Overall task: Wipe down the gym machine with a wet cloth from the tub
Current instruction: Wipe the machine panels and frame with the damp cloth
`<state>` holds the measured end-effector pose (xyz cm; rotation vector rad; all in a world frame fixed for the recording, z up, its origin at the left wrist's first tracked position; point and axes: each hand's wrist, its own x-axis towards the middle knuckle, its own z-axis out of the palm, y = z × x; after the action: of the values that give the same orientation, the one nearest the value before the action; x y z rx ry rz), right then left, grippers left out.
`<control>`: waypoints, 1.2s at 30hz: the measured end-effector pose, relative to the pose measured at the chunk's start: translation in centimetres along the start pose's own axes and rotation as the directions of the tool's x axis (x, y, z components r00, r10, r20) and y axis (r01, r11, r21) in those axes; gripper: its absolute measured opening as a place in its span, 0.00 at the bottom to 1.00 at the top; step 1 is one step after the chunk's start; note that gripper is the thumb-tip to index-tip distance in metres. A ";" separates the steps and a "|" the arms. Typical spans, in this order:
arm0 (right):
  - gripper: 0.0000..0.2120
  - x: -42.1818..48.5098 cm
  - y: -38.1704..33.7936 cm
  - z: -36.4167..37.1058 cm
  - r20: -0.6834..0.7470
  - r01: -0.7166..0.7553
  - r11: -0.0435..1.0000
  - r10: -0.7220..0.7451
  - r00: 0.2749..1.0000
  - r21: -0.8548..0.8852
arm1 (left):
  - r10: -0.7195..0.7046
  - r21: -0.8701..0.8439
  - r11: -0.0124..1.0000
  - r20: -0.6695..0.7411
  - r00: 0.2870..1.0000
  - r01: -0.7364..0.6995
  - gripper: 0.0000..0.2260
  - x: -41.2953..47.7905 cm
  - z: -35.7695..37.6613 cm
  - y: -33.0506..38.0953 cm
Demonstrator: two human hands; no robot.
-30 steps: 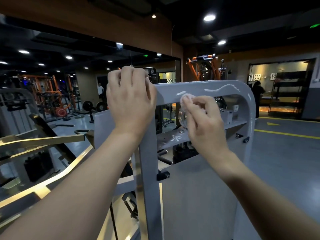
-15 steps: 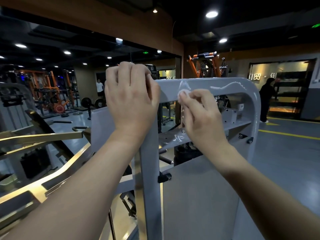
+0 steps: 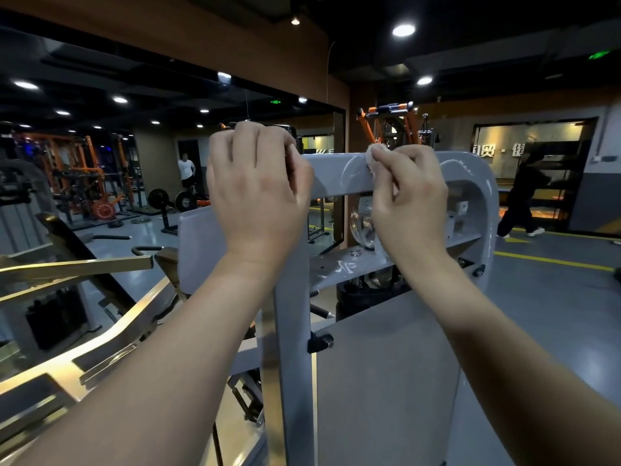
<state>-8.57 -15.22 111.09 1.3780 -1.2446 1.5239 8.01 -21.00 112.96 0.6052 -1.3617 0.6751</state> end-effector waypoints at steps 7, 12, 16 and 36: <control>0.11 -1.9 -0.9 1.0 0.061 0.202 0.979 -0.203 0.977 0.012 | -0.009 -0.017 1.000 0.018 1.000 0.009 0.09 0.0 0.1 -0.1; 0.09 -1.4 -2.1 1.3 0.004 0.022 1.000 -0.022 1.000 -0.010 | -0.027 -0.030 0.999 -0.009 1.000 0.027 0.08 -0.1 0.1 0.0; 0.11 -1.9 -0.6 0.2 0.169 0.224 0.974 -0.226 0.960 0.027 | -0.041 -0.008 0.999 -0.002 0.999 0.041 0.08 -0.1 -0.1 0.2; 0.14 -3.0 0.6 1.1 0.161 0.267 0.947 -0.296 0.942 0.176 | -0.131 -0.003 0.991 0.120 0.984 0.132 0.12 -0.4 -0.8 1.2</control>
<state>-8.33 -16.22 107.97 1.7511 -0.9996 1.3349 7.64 -19.62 112.50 0.7301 -1.4219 0.5312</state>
